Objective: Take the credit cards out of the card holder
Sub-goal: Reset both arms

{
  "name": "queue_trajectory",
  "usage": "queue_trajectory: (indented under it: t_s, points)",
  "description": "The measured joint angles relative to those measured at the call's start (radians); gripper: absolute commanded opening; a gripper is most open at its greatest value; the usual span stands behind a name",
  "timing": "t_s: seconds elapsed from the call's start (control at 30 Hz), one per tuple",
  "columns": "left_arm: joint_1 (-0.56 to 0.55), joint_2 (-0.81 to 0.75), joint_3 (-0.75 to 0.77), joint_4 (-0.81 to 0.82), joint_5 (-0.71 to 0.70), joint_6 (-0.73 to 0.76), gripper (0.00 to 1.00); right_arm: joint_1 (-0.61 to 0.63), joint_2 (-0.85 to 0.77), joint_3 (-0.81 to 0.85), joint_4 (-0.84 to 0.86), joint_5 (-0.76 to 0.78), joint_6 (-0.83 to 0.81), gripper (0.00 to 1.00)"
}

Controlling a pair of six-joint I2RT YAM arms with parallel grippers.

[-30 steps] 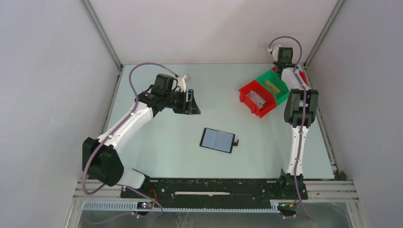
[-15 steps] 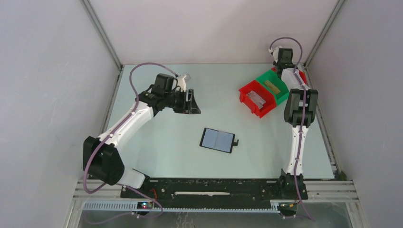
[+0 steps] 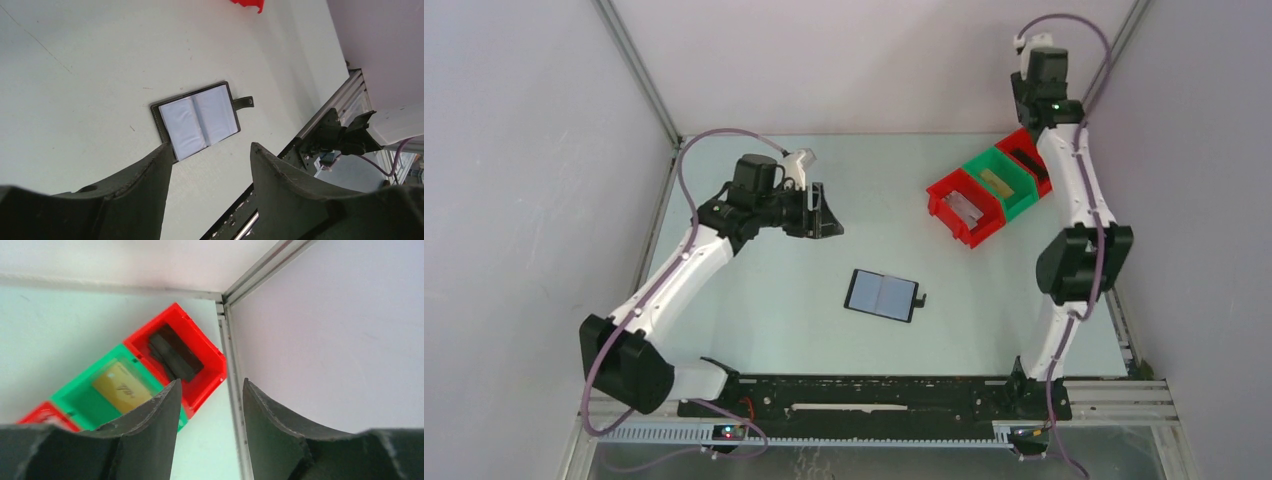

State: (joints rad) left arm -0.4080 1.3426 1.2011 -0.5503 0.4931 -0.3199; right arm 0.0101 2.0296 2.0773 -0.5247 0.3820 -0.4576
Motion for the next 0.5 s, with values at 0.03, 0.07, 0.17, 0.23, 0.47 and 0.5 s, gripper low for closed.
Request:
queue_trajectory:
  t_s: [0.03, 0.07, 0.17, 0.23, 0.47, 0.5]
  points:
    - [0.0, -0.021, -0.005, 0.007, 0.0, -0.005, 0.64, 0.007, -0.048, -0.001, -0.021, -0.003, 0.045, 0.6]
    - [0.0, -0.041, -0.012, 0.01, 0.0, -0.012, 0.64, 0.014, -0.1, -0.007, -0.043, -0.004, 0.095, 0.62]
    - [0.001, -0.087, -0.032, 0.016, -0.009, -0.024, 0.64, 0.039, -0.315, -0.142, -0.048, -0.004, 0.23, 0.73]
    - [0.001, -0.114, -0.049, 0.016, -0.023, -0.033, 0.64, 0.071, -0.478, -0.282, -0.044, -0.021, 0.309, 0.76]
    - [0.001, -0.187, -0.084, -0.003, -0.138, -0.047, 0.64, 0.165, -0.949, -0.86, 0.072, -0.167, 0.557, 0.97]
    - [0.001, -0.202, -0.086, -0.006, -0.162, -0.046, 0.64, 0.18, -0.993, -0.936, 0.082, -0.185, 0.583, 0.98]
